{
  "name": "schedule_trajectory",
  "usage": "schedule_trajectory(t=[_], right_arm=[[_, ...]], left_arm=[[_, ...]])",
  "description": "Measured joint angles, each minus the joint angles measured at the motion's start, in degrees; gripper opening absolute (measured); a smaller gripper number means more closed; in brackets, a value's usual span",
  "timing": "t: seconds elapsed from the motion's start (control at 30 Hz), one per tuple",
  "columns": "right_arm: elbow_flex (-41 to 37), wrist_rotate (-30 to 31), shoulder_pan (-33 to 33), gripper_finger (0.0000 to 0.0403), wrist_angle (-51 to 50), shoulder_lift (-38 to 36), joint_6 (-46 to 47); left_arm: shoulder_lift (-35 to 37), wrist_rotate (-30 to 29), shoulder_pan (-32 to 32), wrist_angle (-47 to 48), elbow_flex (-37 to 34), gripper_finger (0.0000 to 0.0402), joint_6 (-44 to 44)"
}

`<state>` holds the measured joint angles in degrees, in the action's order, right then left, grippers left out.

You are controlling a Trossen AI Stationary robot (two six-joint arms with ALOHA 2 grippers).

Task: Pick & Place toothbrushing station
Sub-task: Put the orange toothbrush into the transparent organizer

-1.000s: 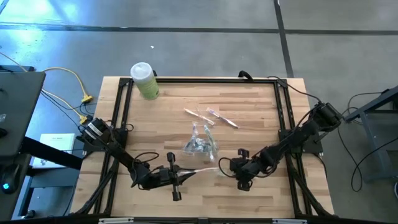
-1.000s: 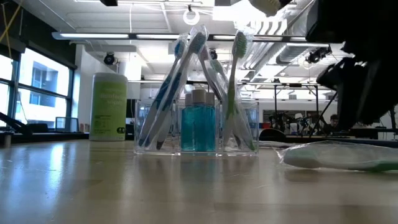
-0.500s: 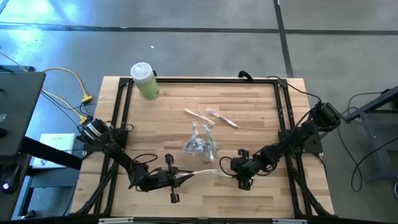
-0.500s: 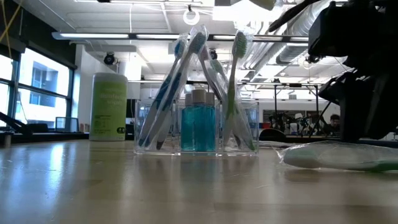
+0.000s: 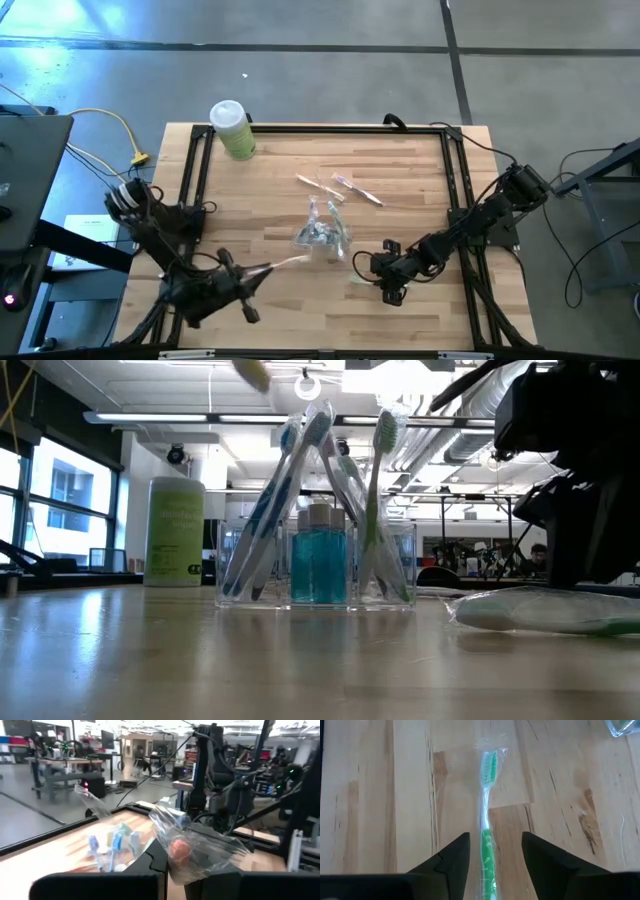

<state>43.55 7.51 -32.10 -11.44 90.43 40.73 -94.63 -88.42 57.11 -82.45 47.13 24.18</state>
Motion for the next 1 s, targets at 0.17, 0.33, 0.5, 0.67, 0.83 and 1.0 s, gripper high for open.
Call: schedule_trajectory(t=[0.17,0.33,0.5,0.67,0.83,1.0], right_arm=[[0.0,0.44,0.0,0.0171,0.18,0.0,0.01],[0.0,0.46,0.0,0.0171,0.17,0.0,0.02],[0.0,0.46,0.0,0.0171,0.17,0.0,-0.17],[0.0,0.46,0.0,0.0171,0.2,0.0,-0.28],[0.0,1.4,0.0,0.0171,0.83,0.0,-2.69],[0.0,3.02,0.0,0.0171,4.72,0.0,-9.36]], left_arm=[[1.11,1.98,1.87,0.13,0.29,0.0016,0.03],[2.28,-1.52,2.74,-1.12,2.72,0.0016,4.82],[3.82,-1.68,1.75,-1.37,6.9,0.0016,14.17],[5.81,-1.77,-0.62,1.41,8.63,0.0016,16.33],[5.77,-0.78,-1.61,5.58,8.57,0.0016,15.34],[5.6,11.06,-1.67,15.25,8.5,0.0016,10.09]])
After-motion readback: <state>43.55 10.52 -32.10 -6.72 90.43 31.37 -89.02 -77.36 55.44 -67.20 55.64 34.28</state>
